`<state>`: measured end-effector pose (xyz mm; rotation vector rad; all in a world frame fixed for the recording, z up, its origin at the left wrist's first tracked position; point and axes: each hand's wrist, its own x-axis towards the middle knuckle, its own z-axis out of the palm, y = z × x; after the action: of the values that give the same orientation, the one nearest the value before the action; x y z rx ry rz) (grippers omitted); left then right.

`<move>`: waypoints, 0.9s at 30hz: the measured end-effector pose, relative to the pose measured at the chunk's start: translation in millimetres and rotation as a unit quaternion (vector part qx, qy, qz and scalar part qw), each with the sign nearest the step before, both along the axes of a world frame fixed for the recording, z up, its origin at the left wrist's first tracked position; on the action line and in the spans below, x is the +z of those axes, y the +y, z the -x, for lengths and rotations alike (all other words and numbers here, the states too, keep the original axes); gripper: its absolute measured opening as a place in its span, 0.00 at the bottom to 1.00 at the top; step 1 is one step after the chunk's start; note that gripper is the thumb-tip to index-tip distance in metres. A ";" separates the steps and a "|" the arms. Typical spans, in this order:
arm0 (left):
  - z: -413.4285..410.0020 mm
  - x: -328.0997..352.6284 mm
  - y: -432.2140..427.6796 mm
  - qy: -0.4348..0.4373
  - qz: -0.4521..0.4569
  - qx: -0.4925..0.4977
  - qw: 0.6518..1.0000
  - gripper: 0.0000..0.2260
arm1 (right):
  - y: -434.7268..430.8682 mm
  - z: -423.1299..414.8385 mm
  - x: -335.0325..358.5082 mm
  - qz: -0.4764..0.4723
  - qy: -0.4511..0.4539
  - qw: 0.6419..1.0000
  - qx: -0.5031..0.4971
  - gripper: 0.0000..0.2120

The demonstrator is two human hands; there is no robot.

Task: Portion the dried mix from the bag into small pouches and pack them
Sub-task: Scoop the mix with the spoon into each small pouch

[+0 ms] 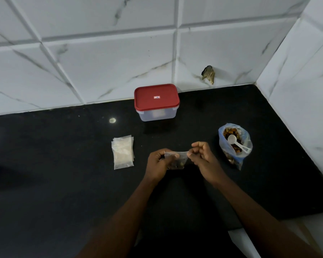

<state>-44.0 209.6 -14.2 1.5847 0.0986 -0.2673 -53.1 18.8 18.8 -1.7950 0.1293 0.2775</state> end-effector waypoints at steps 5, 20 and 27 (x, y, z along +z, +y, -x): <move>-0.9 1.9 14.2 0.001 0.008 0.003 1.000 0.04 | 22.0 -0.4 3.1 0.018 -0.016 1.000 0.017 0.20; -1.2 3.0 42.7 -0.012 0.004 -0.012 1.000 0.10 | 50.5 -12.5 -4.2 -0.043 0.032 0.997 -0.052 0.08; -12.3 -0.4 44.8 0.012 0.029 0.017 0.999 0.10 | 54.6 -20.3 -3.1 -0.066 0.039 0.996 -0.048 0.12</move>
<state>-31.7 254.4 -14.6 1.5208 0.1362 -0.2604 -32.9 73.4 15.7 -1.6429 0.2472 0.2816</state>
